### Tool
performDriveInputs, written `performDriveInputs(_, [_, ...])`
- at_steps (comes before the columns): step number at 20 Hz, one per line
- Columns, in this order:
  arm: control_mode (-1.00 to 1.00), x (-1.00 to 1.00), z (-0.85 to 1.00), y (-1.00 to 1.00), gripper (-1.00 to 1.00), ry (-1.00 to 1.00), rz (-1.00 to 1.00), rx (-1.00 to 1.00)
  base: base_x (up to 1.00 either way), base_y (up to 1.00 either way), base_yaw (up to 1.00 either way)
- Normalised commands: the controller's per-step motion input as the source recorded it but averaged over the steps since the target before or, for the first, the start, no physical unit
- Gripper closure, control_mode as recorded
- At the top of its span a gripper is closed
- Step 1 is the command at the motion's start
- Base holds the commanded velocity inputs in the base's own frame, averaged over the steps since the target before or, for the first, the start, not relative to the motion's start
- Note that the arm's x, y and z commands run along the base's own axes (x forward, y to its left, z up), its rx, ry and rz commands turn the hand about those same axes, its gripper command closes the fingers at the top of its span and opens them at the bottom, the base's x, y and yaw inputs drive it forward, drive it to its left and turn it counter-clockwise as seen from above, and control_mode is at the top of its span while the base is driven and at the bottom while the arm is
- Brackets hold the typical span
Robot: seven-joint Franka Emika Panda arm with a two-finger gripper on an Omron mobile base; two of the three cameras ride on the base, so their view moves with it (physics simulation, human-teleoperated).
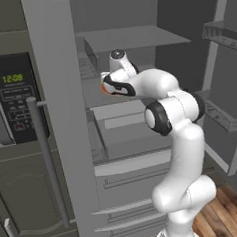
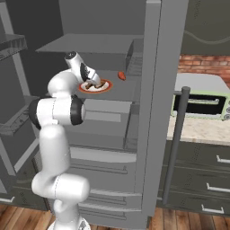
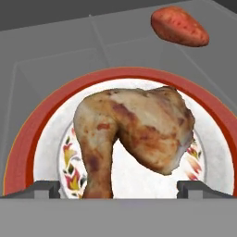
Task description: Retrieve the chicken drumstick from the fridge and place it on the saucepan with marinade on the stove.
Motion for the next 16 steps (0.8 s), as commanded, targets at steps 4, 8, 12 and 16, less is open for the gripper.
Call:
performDriveInputs(4, [-1.0, 0.08, -0.21, 0.0, -1.0, 0.0, -0.03, 0.0, 0.0, 0.0, 0.0])
performDriveInputs(8, [-1.0, 0.12, -0.15, 0.0, -1.0, 0.0, -0.03, 0.0, 0.0, 0.0, 0.0])
performDriveInputs(12, [-1.0, 0.16, -0.06, 0.0, -1.0, 0.01, -0.03, 0.0, 0.0, 0.0, 0.0])
performDriveInputs(16, [-1.0, 0.19, 0.0, 0.0, -1.0, 0.04, -0.02, 0.0, 0.0, 0.0, 0.0])
